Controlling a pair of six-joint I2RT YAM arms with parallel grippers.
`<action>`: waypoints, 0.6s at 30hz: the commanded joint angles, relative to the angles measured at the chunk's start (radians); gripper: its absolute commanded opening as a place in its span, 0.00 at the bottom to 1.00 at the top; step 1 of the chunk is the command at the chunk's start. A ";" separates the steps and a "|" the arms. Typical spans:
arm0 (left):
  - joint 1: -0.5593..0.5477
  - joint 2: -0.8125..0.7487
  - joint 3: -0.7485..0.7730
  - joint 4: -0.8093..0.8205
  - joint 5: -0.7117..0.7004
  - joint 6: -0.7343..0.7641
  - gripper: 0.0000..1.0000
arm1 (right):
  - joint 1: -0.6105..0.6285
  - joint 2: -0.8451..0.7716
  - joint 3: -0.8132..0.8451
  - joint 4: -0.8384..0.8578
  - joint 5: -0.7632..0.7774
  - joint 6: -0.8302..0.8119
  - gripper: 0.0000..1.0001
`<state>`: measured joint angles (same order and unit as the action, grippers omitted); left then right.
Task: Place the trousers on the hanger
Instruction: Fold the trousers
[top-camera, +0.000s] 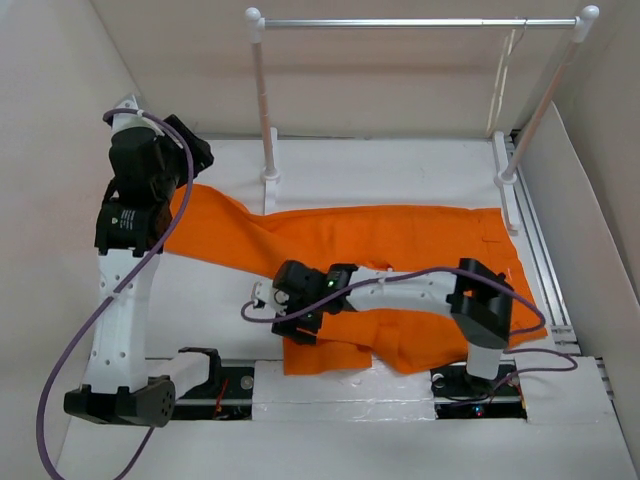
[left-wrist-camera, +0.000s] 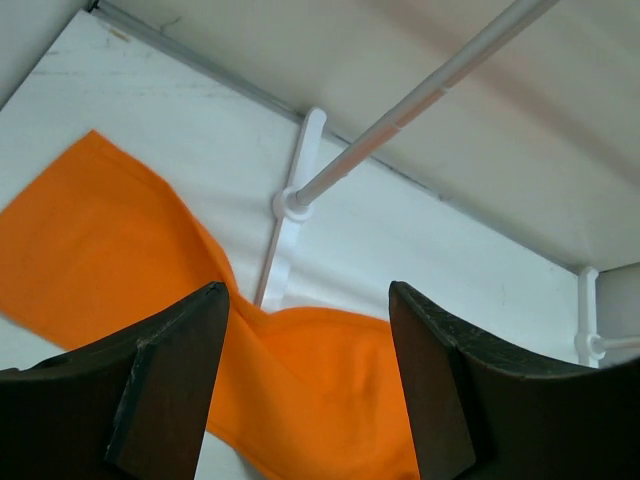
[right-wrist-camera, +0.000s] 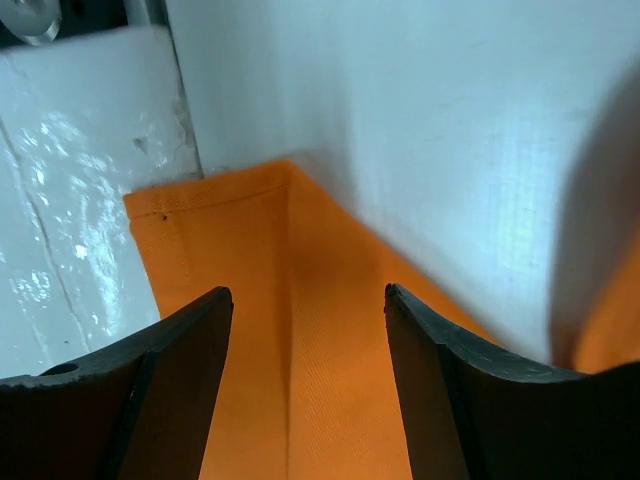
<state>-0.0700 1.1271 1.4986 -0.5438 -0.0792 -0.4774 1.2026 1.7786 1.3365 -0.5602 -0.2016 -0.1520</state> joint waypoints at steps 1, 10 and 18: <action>0.001 -0.012 0.055 -0.028 0.022 -0.010 0.61 | 0.035 0.054 0.093 -0.021 -0.007 -0.058 0.68; 0.033 -0.036 -0.031 0.008 0.075 -0.021 0.60 | 0.045 0.217 0.170 -0.017 0.056 -0.060 0.49; 0.033 -0.026 -0.002 -0.004 0.073 -0.006 0.60 | 0.028 0.099 0.370 -0.024 0.287 0.041 0.00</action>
<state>-0.0433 1.1118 1.4628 -0.5533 -0.0185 -0.4923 1.2442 2.0010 1.5581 -0.6186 -0.0292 -0.1570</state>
